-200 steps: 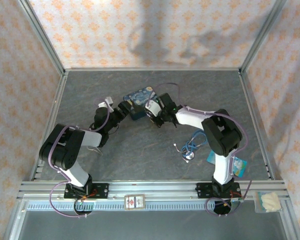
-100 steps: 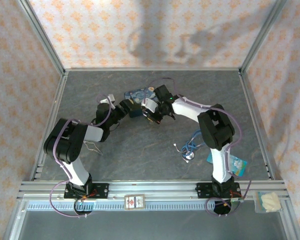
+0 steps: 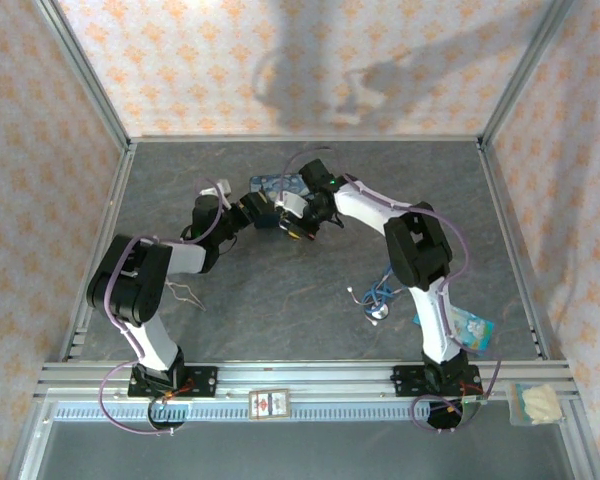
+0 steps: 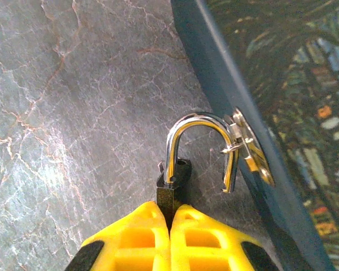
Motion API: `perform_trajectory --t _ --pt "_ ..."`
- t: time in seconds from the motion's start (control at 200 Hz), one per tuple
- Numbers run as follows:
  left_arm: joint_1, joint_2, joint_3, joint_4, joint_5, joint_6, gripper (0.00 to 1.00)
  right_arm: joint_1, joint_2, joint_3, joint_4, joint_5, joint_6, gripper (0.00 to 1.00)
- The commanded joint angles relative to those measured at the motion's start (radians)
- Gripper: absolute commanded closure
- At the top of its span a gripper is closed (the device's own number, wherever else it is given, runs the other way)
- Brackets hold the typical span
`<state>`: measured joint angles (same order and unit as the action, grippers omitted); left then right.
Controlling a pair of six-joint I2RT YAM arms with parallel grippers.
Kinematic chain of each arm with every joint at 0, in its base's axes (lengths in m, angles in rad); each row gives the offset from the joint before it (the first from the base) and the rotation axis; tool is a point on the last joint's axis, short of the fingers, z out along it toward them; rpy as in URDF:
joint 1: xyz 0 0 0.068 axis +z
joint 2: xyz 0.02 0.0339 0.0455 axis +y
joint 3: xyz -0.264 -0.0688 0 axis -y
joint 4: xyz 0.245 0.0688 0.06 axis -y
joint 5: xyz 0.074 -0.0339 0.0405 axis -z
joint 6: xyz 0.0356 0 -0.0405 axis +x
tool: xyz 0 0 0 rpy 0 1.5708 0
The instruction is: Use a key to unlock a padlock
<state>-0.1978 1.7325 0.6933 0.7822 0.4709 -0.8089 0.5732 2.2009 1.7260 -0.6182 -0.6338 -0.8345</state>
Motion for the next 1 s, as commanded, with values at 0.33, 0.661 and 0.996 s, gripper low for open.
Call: perform_trajectory --t 0.33,0.661,0.996 --pt "-0.009 -0.287 -0.119 -0.222 -0.054 0.047 0.27 0.011 0.017 -0.035 0.078 -0.104 0.172 1.0" --pt "-0.127 -0.226 -0.196 -0.011 -0.119 -0.122 0.41 0.011 0.011 -0.055 0.116 -0.149 0.235 1.0" --pt "-0.191 -0.052 -0.175 0.174 -0.22 -0.207 0.65 0.017 0.0 -0.088 0.146 -0.164 0.264 1.0"
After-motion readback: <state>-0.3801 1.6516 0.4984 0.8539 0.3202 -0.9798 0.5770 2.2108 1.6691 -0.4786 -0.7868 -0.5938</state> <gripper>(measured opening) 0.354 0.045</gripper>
